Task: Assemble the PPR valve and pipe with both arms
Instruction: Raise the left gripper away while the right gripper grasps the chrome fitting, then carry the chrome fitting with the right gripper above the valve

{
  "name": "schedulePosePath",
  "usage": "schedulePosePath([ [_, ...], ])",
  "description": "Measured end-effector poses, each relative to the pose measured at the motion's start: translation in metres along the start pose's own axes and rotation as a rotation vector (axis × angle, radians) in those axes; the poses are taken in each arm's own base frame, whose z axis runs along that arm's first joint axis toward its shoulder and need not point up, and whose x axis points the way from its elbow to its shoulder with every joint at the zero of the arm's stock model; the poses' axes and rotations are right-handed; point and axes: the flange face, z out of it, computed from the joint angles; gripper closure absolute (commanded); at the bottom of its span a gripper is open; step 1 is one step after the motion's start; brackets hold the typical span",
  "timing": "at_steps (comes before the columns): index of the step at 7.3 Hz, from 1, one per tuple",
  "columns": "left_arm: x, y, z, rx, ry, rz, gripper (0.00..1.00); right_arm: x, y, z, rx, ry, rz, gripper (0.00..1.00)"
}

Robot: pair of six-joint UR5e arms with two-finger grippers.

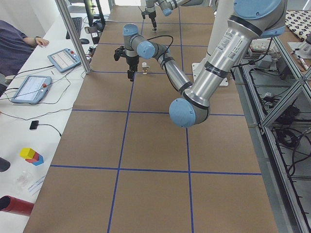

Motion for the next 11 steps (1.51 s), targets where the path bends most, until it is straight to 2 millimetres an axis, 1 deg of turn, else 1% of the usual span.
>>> schedulePosePath([
  [1, 0.0, 0.0, 0.0, 0.0, 0.0, -0.001, 0.0, 0.001, 0.001, 0.001, -0.002, 0.001, -0.007, 0.42],
  [3, 0.001, 0.0, 0.0, 0.0, 0.001, -0.001, 0.0, 0.001, 0.001, 0.0, -0.002, 0.0, -0.011, 0.5],
  [4, 0.001, 0.0, 0.0, 0.0, 0.001, -0.001, 0.0, 0.001, 0.0, -0.001, -0.001, -0.001, -0.012, 0.66],
  [5, 0.0, 0.0, 0.0, 0.0, 0.0, -0.003, 0.0, 0.001, 0.0, -0.001, -0.001, -0.001, -0.012, 0.84],
  [6, 0.001, 0.0, -0.001, 0.001, 0.001, -0.004, 0.0, 0.001, 0.0, -0.002, 0.001, 0.0, -0.012, 1.0],
  [8, 0.002, 0.001, -0.002, 0.001, 0.003, -0.004, 0.0, 0.003, 0.0, -0.009, 0.015, -0.004, -0.011, 1.0],
  [9, 0.001, 0.001, -0.003, 0.002, 0.003, -0.005, 0.0, 0.006, 0.001, -0.024, 0.039, -0.018, -0.002, 1.0],
  [10, 0.0, 0.002, -0.002, 0.001, 0.002, -0.004, 0.0, 0.009, 0.001, -0.049, 0.066, -0.047, 0.018, 1.0],
  [11, -0.002, 0.002, -0.002, 0.0, 0.0, -0.002, 0.0, 0.005, -0.007, -0.077, 0.081, -0.081, 0.047, 1.0],
])
